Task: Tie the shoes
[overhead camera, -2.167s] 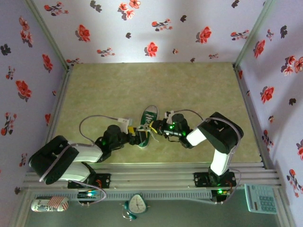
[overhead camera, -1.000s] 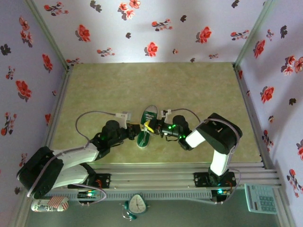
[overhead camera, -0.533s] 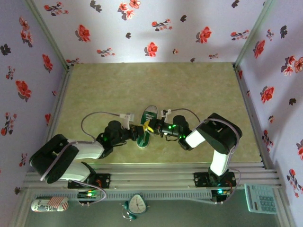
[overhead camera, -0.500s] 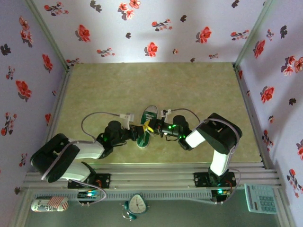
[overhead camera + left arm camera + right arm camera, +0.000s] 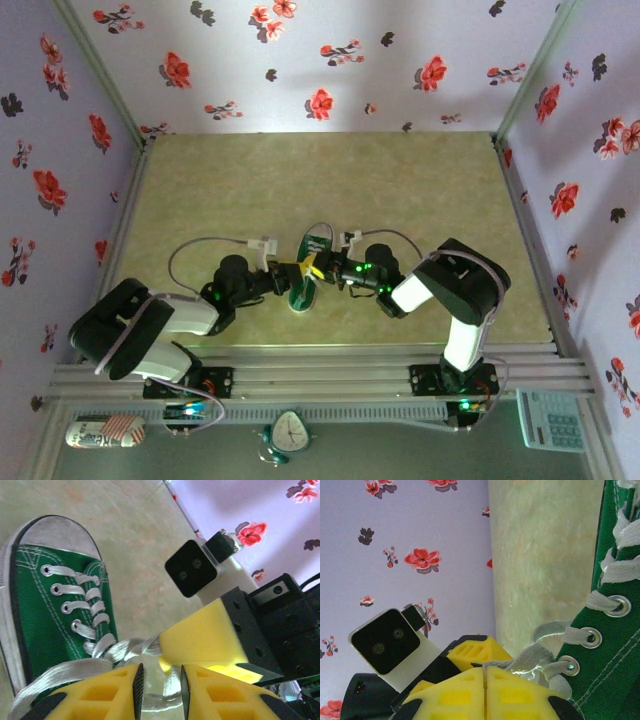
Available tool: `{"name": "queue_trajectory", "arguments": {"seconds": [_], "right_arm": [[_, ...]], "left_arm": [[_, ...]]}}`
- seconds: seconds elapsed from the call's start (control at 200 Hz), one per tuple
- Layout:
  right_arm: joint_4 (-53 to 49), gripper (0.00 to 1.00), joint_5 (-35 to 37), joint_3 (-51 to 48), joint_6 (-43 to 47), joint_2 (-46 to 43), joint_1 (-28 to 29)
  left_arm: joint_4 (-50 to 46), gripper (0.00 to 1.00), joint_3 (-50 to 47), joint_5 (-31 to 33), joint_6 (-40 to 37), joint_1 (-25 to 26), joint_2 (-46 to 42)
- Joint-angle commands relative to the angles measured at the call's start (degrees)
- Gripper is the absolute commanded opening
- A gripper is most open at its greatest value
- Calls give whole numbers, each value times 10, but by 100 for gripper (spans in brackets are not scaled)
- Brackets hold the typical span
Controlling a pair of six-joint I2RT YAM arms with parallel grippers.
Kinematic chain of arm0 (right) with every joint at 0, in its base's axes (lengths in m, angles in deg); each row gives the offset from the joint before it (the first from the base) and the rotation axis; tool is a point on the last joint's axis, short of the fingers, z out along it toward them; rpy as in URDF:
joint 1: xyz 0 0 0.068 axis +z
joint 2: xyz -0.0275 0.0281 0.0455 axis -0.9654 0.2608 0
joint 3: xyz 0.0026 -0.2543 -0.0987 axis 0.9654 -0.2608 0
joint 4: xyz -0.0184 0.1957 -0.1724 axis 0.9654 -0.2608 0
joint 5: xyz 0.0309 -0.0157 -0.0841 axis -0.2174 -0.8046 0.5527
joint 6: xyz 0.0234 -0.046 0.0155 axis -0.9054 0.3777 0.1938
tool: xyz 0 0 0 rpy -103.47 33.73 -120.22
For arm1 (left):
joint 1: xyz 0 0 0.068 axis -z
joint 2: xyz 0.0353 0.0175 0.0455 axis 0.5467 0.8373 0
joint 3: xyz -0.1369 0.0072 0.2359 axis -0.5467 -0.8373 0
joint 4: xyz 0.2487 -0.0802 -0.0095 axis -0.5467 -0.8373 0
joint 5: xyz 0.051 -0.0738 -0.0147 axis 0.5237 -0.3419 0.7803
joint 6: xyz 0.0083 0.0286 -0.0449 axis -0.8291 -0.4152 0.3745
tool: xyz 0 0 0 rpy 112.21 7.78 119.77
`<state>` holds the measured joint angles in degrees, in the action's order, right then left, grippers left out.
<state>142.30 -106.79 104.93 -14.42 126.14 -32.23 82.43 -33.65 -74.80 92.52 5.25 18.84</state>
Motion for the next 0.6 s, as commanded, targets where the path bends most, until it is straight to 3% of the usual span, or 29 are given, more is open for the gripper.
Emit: {"name": "queue_trajectory", "arguments": {"seconds": [0.0,0.595], "right_arm": [[36,9,-2,12,-7,6,4],[37,9,-4,14,-11,6,7]], "left_arm": [[59,30,-7,-38,9,-8,21],[91,31,21,-76,17,-11,74]]}}
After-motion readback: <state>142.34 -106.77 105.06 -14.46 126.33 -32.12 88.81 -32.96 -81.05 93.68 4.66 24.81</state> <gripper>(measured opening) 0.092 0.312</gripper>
